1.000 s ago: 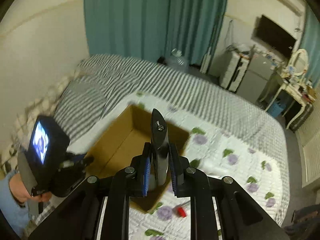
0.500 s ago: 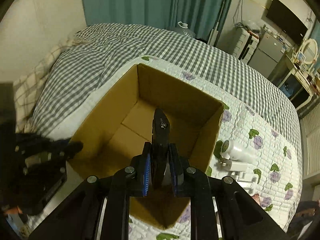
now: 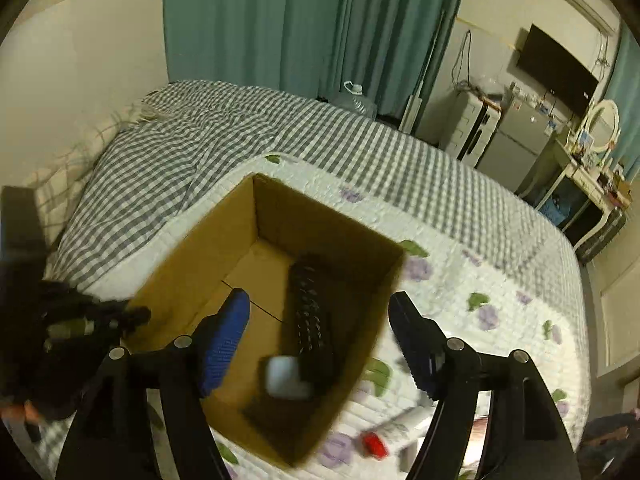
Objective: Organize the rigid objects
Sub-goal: 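Grasp the black remote with the right tool and lower it into the box, then move the right tool back to the white charger block, then grasp the white charger block with the right tool and place it in the box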
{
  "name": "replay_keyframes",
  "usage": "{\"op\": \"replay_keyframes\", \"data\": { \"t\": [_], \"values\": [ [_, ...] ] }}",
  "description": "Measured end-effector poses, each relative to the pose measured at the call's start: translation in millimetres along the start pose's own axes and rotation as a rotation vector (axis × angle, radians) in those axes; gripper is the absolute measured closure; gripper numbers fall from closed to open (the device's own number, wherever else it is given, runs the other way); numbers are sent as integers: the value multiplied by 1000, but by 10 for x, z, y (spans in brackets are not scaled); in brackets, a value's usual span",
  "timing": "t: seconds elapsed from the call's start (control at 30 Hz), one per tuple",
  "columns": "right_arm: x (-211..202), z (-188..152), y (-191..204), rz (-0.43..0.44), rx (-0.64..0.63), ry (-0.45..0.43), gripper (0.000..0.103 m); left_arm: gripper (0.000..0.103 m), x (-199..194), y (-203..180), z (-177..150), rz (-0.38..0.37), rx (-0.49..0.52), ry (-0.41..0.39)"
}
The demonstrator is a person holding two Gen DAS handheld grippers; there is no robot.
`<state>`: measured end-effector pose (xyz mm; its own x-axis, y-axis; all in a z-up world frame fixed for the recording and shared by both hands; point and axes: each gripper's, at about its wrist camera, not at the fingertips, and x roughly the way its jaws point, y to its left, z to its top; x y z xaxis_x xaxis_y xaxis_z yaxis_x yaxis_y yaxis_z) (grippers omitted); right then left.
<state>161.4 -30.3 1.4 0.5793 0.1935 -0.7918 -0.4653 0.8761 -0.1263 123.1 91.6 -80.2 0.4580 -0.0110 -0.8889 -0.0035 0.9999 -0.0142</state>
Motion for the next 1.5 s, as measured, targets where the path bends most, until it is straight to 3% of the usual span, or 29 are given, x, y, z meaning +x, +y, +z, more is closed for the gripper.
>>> {"op": "replay_keyframes", "data": {
  "t": [0.3, 0.4, 0.57, 0.93, 1.03, 1.3, 1.5],
  "values": [
    [-402, -382, -729, -103, 50, 23, 26, 96, 11, -10, 9, 17, 0, 3],
    [-315, -619, -989, -106, 98, 47, 26, 96, 13, -28, 14, 29, 1, 6],
    [68, -999, -1315, -97, 154, 159, 26, 96, 4, -64, 5, 55, 9, -2],
    [791, -1775, -1463, -61, 161, 391, 27, 96, 6, -77, 7, 69, 9, -2],
    [831, -1803, -1499, -36, 189, 396, 29, 96, 8, -76, 0, 69, 9, -3],
    [894, -1825, -1394, -1, 152, 425, 52, 96, 7, -59, 4, 58, 2, 0],
    [874, -1834, -1338, 1, 158, 430, 53, 96, 8, -56, 8, 60, 2, -1]
  ]
}}
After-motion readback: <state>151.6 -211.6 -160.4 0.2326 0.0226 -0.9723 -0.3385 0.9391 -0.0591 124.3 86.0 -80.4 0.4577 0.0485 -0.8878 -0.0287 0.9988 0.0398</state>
